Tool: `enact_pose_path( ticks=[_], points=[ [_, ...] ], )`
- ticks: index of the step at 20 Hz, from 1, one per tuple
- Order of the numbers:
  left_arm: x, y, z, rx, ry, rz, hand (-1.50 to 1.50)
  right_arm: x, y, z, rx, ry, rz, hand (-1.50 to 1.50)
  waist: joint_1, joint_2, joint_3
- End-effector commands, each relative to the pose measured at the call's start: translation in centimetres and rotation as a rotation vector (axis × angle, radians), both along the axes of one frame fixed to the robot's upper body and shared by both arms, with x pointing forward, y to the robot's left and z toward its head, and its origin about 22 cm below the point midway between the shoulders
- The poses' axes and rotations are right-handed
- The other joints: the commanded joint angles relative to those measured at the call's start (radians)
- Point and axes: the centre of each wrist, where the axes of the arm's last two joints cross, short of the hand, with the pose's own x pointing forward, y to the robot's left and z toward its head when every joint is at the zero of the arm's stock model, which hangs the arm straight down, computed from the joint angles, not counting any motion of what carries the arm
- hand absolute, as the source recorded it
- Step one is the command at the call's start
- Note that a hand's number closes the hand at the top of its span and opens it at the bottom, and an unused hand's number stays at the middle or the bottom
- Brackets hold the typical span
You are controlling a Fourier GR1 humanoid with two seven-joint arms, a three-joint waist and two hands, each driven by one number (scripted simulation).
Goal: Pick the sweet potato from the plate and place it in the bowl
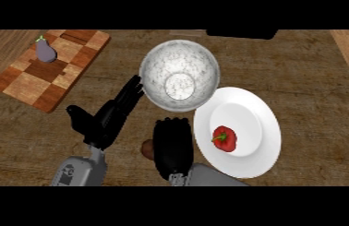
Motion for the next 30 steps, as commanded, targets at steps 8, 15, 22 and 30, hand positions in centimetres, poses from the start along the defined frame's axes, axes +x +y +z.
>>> enact_pose_path(
  ticks=[8,15,22,30],
  points=[
    [-0.5,0.7,-1.0,0.005,0.021,0.031,0.0,-3.3,3.1,9.6,0.152,-0.305,-0.079,1.5,-0.033,-0.024,-0.001],
    [-0.2,0.9,-0.1,0.004,0.023,0.045,0.0,-1.5,3.8,13.3,0.178,-0.376,-0.11,1.5,-0.043,-0.02,0.0],
    [0.0,0.9,-0.1,0.0,0.008,0.053,0.0,0.8,4.8,16.3,0.201,-0.42,-0.166,1.5,-0.049,-0.012,-0.001],
    [-0.8,0.9,-0.3,0.001,0.008,0.051,0.0,6.0,5.1,17.3,0.272,-0.421,-0.239,1.5,-0.042,0.002,0.001]
  ],
)
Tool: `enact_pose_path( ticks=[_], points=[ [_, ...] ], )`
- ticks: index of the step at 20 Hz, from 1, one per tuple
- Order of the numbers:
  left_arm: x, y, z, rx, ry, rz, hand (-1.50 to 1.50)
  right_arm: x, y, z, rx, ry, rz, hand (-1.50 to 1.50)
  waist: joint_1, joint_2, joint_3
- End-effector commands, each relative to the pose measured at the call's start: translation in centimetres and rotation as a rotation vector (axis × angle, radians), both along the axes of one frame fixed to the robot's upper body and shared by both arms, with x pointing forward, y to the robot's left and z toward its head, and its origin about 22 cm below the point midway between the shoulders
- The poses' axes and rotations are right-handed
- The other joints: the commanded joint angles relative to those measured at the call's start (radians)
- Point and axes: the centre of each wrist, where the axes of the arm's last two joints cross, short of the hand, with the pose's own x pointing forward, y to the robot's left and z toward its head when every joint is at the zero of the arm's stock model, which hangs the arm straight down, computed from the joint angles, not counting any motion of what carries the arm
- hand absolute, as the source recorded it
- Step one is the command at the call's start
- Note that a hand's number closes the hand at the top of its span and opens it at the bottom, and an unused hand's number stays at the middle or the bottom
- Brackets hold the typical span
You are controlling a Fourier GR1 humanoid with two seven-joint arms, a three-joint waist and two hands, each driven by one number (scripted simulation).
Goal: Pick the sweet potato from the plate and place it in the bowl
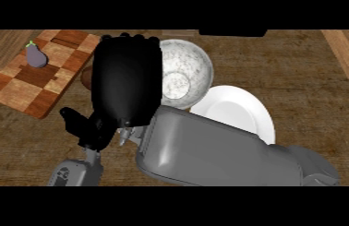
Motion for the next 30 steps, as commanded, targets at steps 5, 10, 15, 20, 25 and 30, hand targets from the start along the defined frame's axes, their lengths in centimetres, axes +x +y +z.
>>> enact_pose_path(
  ticks=[5,10,15,20,25,30],
  points=[
    [-0.5,0.2,0.1,0.003,-0.005,-0.003,0.0,5.9,-0.6,-1.6,0.069,0.032,-0.197,1.5,-0.01,0.009,0.001],
    [-0.4,0.0,1.3,-0.005,-0.011,0.018,0.0,9.2,-1.9,-3.8,-0.01,0.034,-0.242,1.5,-0.016,0.007,0.002],
    [-0.4,0.4,0.5,-0.003,-0.022,0.006,0.0,13.3,-4.2,-5.4,-0.108,0.186,-0.315,1.5,-0.003,0.014,0.001],
    [0.6,0.4,0.3,0.002,-0.007,-0.005,0.0,15.1,-7.8,-10.5,0.071,0.27,-0.429,-1.5,0.013,0.026,0.002],
    [0.8,0.3,2.0,-0.003,-0.029,-0.013,0.0,15.3,-9.0,-11.7,0.228,0.204,-0.311,-1.5,0.003,0.018,0.003],
    [0.0,-0.6,0.8,-0.005,-0.016,0.007,0.0,14.8,-9.4,-10.6,0.571,0.001,-0.267,-1.5,0.003,0.018,0.005]
  ],
)
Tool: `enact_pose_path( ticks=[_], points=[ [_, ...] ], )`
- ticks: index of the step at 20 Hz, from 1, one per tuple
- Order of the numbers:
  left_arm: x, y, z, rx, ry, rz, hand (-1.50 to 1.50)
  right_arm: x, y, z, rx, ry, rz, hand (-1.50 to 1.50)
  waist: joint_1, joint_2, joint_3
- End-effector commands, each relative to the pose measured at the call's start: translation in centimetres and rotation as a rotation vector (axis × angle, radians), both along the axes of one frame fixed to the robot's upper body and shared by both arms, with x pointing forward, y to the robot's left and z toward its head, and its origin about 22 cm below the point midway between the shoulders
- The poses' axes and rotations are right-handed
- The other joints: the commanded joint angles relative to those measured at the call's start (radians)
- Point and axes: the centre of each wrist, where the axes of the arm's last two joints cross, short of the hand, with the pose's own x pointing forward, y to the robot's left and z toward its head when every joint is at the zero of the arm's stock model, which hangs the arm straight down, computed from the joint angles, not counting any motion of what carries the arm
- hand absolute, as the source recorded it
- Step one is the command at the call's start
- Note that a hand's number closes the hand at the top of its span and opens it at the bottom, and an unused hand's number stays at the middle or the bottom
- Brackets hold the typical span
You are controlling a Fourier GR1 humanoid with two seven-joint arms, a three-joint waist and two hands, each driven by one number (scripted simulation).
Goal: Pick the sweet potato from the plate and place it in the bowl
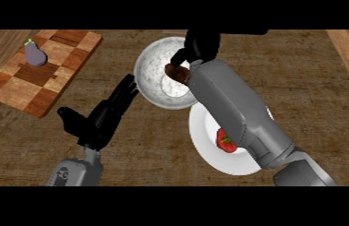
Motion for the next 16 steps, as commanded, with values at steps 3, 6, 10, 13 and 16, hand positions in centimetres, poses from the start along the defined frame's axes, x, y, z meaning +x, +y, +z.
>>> enact_pose_path(
  ticks=[3,6,10,13,16],
  points=[
    [0.1,0.2,0.1,-0.016,0.016,0.0,0.0,-1.2,-0.2,2.5,0.349,-0.391,0.013,-1.5,-0.014,-0.008,0.002],
    [0.4,2.3,0.6,0.007,0.014,0.042,0.0,-3.8,0.3,2.6,0.454,-0.48,0.113,-1.5,-0.032,-0.021,0.001],
    [-0.4,0.8,-0.2,0.001,0.03,0.056,0.0,-8.5,1.8,1.6,0.552,-0.543,0.211,-1.5,-0.052,-0.028,0.0],
    [-0.2,1.7,-0.3,-0.008,0.037,0.084,0.0,-12.7,1.9,1.1,0.631,-0.551,0.274,-1.5,-0.08,-0.034,0.0],
    [-1.3,3.0,-1.1,0.009,0.039,0.086,0.0,-16.7,1.9,0.8,0.635,-0.625,0.347,-1.5,-0.096,-0.043,-0.001]
  ],
)
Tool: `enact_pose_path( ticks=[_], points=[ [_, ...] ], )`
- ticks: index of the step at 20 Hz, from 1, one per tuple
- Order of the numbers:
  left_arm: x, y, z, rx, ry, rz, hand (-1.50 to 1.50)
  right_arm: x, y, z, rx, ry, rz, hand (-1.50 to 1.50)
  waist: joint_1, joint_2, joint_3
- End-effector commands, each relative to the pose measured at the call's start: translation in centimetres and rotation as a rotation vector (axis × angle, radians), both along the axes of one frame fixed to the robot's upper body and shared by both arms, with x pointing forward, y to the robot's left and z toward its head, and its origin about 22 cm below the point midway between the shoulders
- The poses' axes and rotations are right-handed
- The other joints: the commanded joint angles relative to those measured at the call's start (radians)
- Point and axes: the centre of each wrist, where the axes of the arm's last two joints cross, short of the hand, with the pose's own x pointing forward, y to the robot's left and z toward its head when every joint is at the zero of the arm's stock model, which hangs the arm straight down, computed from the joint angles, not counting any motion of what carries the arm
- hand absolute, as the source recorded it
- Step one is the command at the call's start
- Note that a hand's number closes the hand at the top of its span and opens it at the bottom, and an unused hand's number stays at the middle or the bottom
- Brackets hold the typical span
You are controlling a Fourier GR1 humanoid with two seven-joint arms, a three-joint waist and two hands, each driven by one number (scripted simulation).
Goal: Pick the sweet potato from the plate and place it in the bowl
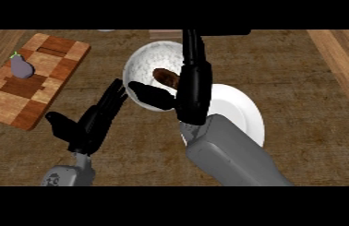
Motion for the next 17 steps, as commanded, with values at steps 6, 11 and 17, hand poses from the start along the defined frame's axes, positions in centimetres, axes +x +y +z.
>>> enact_pose_path(
  ticks=[6,11,17],
  points=[
    [-0.3,1.3,0.1,0.007,0.0,0.041,0.0,-14.3,-0.1,-3.7,0.077,-0.08,0.157,1.5,-0.047,-0.014,-0.002],
    [-1.0,1.6,-0.3,0.015,0.012,0.061,0.0,-22.0,-0.4,-6.6,0.058,-0.033,0.198,1.5,-0.065,-0.019,-0.001],
    [-0.9,1.2,0.0,-0.001,0.012,0.061,0.0,-23.3,0.9,-8.6,-0.003,0.111,0.282,1.5,-0.063,-0.015,0.001]
  ],
)
